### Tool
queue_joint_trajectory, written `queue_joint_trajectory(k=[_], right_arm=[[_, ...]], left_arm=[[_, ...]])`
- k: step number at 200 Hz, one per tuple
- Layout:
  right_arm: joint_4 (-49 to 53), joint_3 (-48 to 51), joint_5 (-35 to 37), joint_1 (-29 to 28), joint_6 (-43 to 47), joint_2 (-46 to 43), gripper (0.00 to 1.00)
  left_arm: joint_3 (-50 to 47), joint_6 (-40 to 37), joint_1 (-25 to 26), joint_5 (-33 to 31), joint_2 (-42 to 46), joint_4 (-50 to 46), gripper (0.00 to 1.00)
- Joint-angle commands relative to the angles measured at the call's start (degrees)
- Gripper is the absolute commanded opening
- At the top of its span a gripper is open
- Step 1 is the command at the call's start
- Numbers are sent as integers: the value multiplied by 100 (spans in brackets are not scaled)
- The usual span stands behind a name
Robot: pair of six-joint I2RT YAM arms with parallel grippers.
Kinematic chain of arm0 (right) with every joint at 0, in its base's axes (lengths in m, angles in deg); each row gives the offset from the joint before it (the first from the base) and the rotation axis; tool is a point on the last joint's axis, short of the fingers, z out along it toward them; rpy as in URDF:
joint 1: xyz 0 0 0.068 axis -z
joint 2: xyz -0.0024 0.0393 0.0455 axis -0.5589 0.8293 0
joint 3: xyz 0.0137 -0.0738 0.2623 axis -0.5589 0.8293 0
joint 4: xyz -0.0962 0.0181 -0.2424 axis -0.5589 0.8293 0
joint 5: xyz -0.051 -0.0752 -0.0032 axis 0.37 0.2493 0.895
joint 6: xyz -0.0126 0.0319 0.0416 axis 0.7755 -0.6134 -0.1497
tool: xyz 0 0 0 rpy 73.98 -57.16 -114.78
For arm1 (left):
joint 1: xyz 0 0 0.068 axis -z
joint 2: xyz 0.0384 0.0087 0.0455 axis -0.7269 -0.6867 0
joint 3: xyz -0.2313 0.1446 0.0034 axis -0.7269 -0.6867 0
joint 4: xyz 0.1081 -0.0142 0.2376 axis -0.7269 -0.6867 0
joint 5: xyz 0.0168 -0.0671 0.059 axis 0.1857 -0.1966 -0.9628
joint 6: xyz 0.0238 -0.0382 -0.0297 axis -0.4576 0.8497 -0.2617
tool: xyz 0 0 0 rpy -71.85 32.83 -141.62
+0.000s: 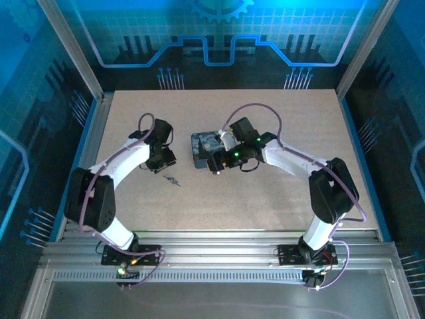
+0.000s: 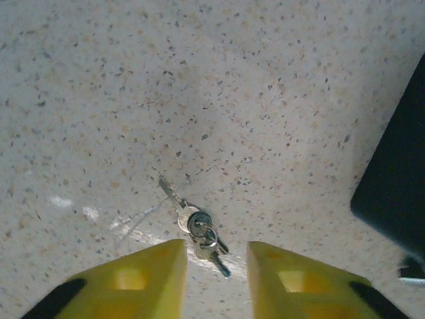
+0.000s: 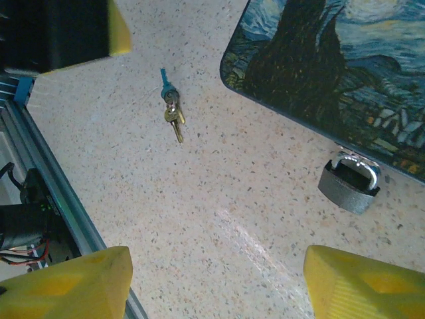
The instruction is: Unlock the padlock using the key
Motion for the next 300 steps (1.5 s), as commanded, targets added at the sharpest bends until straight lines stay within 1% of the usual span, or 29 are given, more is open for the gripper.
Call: queue_joint_trajectory(k=[1,12,26,52,95,113,144,196,220,240,261,273,286,300], right_arm=[[-29,-131,19,-48,-68,60,69],[-7,-104,43,-50,-49,19,69],[21,-63,78,-48,-24,-34,69],[91,-34,108,-50,12,-62,69],[134,-21,165,-48,20,-100,69],[170,-56,167,-44,40,-77,69],[166,-122,108,-50,39,-29,69],[21,-188,-106,-255,12,108,68],[-363,-125,-337,-480,75,148,68],[-809,-35,-314,-745,278,178,66],[-1422,131,39,-1049,530,172,60],[-1952,346,317,-1186,604,157,58],[-2526,518,536,-1234,578,202,54],[-2905,572,777,-1243,547,338,50]], left_arm=[[-134,119,-32,174,-371,-16,52],[-220,268,-42,192,-435,122,55],[-325,456,-72,258,-507,330,56],[-399,701,-121,293,-779,533,52],[-625,879,-183,377,-1041,851,33],[-687,869,-182,356,-1072,914,19],[-745,761,-189,336,-962,951,0],[-564,651,-191,448,-592,827,0],[-412,621,-188,598,-362,679,0],[-201,553,-163,832,-220,461,0],[47,619,-135,1225,-177,92,0],[195,672,-121,1438,-181,-154,0],[347,716,-102,1713,-212,-393,0],[466,817,-103,1950,-239,-605,0]])
